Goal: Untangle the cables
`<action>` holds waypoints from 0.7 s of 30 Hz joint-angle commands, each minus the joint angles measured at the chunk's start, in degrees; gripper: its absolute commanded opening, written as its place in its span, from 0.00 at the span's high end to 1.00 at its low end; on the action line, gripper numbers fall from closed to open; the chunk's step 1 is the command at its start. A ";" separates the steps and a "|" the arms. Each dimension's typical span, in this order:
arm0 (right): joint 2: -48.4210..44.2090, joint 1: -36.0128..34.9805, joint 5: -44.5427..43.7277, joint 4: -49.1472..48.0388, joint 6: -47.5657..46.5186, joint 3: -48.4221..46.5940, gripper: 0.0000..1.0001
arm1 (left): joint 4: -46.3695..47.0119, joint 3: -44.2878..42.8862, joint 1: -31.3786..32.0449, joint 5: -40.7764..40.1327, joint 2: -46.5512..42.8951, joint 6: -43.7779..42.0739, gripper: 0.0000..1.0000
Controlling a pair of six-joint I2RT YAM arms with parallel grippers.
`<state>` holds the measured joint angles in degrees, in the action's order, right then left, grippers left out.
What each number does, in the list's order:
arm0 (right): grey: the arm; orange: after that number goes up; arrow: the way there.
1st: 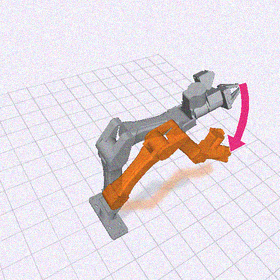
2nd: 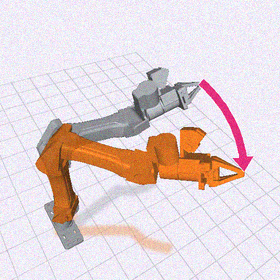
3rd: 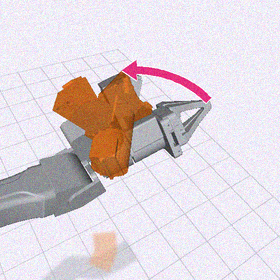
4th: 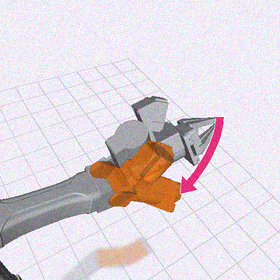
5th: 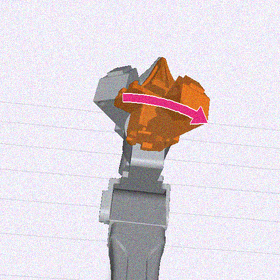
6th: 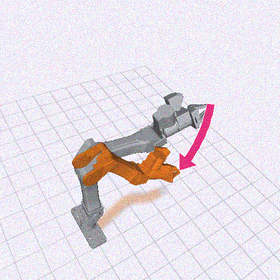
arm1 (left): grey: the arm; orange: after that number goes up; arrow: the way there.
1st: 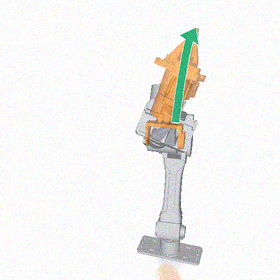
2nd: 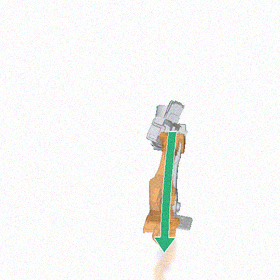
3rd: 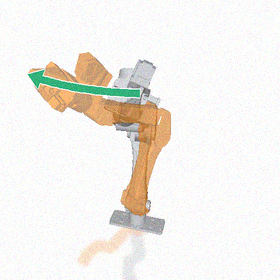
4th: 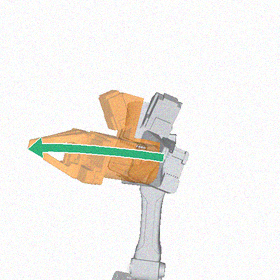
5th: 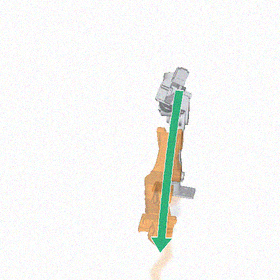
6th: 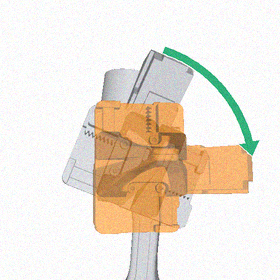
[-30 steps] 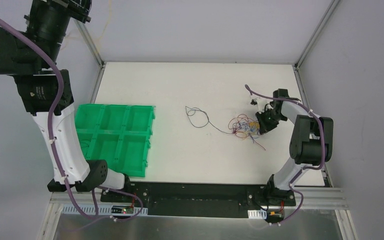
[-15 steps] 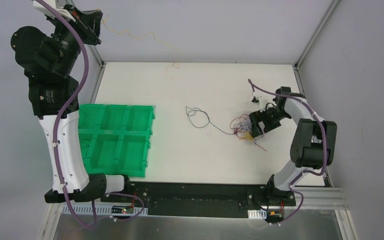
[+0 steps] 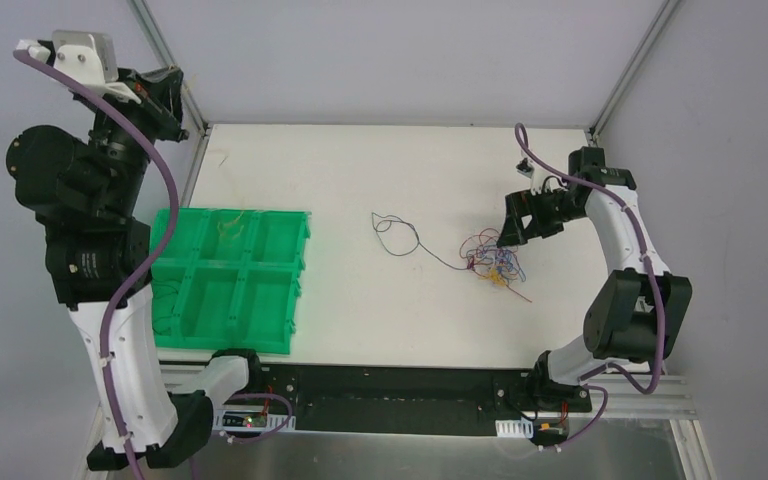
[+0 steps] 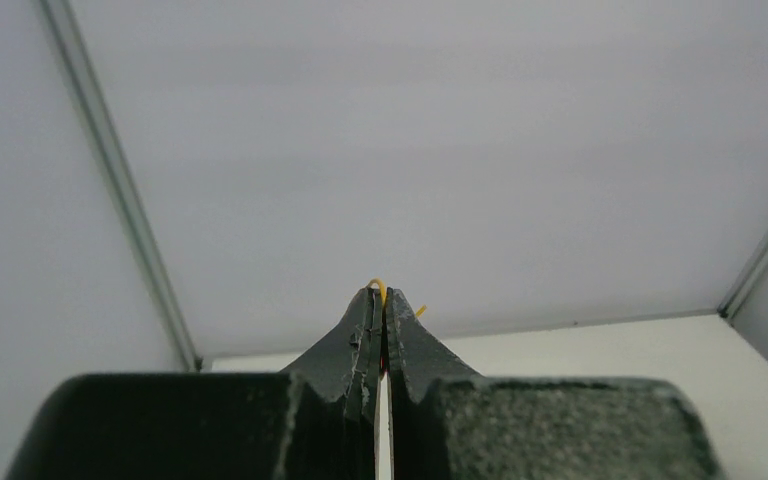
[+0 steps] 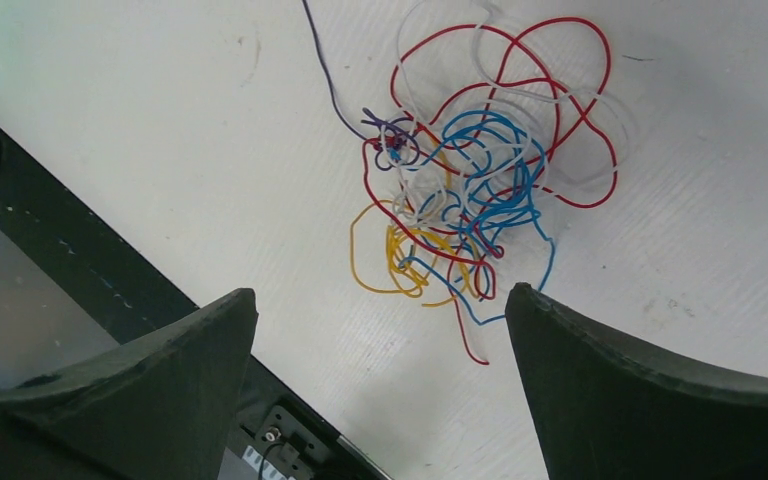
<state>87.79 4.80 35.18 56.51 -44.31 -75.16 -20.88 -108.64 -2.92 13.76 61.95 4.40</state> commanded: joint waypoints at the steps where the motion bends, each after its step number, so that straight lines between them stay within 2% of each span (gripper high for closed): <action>1: -3.26 -0.04 4.74 3.08 3.45 -2.11 0.01 | -3.83 8.49 -2.65 -10.24 -5.00 -5.67 1.00; 4: -4.34 -0.84 5.31 3.61 3.92 -2.39 0.01 | -4.67 14.44 -3.59 -16.94 -7.63 -9.06 1.00; 7: -5.50 -1.67 5.59 4.03 4.14 -2.63 0.01 | -4.25 15.31 -4.57 -20.41 -8.41 -10.47 1.00; 21: -9.20 -3.35 6.86 5.04 5.27 -3.34 0.01 | -3.39 -10.94 -6.08 -25.33 7.65 -28.10 1.00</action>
<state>81.06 1.83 40.01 59.92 -39.59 -75.59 -27.03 -114.04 -7.99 -8.56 67.05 -16.56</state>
